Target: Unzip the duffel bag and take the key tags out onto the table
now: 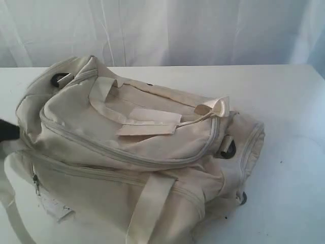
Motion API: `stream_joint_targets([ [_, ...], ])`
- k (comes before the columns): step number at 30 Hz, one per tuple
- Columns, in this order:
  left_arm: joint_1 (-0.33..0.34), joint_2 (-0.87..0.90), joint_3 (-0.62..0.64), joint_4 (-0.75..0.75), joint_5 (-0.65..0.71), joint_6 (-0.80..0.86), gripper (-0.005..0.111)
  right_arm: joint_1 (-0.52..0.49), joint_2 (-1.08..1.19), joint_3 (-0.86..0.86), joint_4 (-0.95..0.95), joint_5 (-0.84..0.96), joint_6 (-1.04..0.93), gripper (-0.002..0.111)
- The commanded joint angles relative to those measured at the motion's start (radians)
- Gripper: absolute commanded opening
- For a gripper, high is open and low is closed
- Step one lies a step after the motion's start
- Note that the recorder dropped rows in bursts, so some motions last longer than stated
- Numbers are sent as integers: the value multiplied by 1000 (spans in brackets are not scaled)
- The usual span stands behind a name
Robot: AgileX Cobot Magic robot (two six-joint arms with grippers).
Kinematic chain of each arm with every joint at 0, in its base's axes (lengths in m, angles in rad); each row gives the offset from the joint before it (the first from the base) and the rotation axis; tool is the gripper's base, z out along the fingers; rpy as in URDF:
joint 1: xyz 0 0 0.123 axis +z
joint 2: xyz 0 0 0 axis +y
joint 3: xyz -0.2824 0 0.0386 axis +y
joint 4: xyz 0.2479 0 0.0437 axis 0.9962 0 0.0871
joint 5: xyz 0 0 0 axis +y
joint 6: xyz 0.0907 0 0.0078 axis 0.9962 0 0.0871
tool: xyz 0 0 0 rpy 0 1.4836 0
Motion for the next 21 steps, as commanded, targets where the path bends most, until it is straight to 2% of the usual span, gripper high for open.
stream_joint_targets([
  [1,2,-20,-129,-13,-4,34,85,1,-3,5,-1,6,6,0],
  [2,2,-15,-160,-13,-13,36,87,1,-3,5,-1,7,6,0],
  [4,2,32,-235,-13,-20,36,79,1,-3,5,-1,7,6,0],
  [5,2,75,-281,-13,-27,45,71,1,-3,5,-1,7,6,0],
  [7,2,136,-327,-13,-27,93,68,1,-3,5,-1,11,6,0],
  [14,2,414,-465,-52,-38,100,69,1,-3,2,-1,33,1,0],
  [17,2,522,-487,-52,-44,111,69,1,-3,0,-1,53,1,0],
  [21,2,629,-485,-134,-4,179,67,1,-3,0,-1,60,1,0],
])
